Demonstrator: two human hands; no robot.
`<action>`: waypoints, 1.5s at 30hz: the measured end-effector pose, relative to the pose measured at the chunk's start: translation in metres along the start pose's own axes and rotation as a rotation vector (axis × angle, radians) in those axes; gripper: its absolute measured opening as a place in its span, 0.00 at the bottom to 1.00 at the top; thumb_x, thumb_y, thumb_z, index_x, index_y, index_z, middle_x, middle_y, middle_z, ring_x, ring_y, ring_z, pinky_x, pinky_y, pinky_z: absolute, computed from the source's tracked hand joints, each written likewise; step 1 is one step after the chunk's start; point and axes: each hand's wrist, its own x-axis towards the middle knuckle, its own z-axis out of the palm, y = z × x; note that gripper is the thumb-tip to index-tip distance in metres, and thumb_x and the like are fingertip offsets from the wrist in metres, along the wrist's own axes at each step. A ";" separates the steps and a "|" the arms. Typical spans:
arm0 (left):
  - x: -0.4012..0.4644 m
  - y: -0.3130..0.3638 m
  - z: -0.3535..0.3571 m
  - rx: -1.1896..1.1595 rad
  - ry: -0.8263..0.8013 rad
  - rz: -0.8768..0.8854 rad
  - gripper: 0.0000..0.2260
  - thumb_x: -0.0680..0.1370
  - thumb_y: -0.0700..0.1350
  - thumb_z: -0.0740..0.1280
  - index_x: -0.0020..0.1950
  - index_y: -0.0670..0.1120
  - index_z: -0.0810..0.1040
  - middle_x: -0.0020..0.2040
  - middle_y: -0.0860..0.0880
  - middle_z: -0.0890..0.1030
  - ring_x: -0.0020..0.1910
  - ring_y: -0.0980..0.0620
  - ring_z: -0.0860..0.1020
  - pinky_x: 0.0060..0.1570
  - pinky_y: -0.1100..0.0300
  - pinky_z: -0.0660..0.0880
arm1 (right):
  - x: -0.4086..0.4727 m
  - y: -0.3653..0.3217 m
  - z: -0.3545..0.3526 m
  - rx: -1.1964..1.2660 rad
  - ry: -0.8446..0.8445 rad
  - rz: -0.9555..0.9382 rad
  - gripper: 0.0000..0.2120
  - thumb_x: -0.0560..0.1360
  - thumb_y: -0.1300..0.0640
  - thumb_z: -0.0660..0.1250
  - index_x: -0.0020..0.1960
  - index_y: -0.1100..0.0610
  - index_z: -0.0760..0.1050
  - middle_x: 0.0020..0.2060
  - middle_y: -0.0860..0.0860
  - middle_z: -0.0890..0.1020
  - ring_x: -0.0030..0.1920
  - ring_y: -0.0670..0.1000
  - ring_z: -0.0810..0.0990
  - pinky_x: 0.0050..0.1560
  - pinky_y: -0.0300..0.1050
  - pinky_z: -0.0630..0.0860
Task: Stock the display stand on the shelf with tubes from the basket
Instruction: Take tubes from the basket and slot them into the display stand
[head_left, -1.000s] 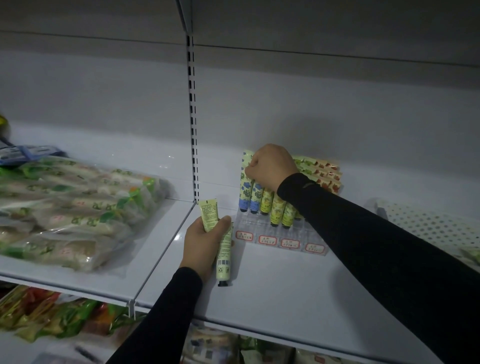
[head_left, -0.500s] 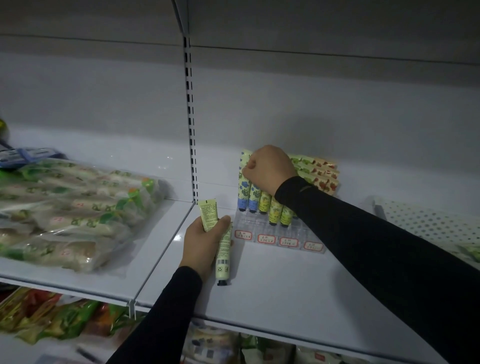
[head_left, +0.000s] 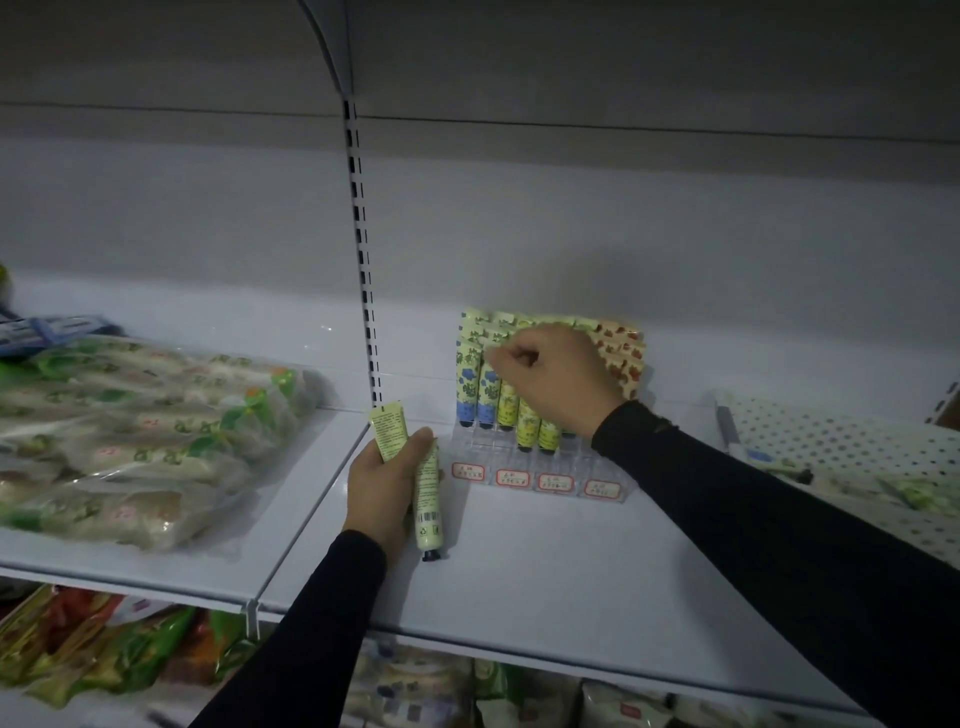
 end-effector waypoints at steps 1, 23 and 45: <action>-0.002 0.003 0.003 -0.022 0.012 -0.009 0.06 0.78 0.44 0.70 0.45 0.42 0.78 0.35 0.44 0.80 0.32 0.48 0.79 0.31 0.58 0.76 | -0.007 0.001 0.000 0.010 -0.054 0.002 0.19 0.78 0.48 0.65 0.32 0.56 0.76 0.27 0.47 0.75 0.28 0.44 0.71 0.33 0.31 0.66; -0.043 0.045 0.051 0.016 -0.234 -0.001 0.04 0.80 0.42 0.68 0.49 0.42 0.79 0.33 0.49 0.80 0.26 0.54 0.76 0.25 0.64 0.70 | -0.072 0.034 -0.035 0.228 -0.528 0.205 0.12 0.80 0.49 0.63 0.60 0.52 0.78 0.41 0.44 0.80 0.36 0.39 0.79 0.35 0.43 0.76; -0.053 0.026 0.071 0.131 -0.408 0.014 0.05 0.77 0.43 0.70 0.52 0.45 0.83 0.41 0.45 0.81 0.33 0.51 0.74 0.27 0.64 0.70 | -0.077 0.045 -0.040 0.691 -0.258 0.451 0.14 0.81 0.51 0.61 0.57 0.59 0.78 0.49 0.56 0.83 0.46 0.53 0.83 0.52 0.46 0.81</action>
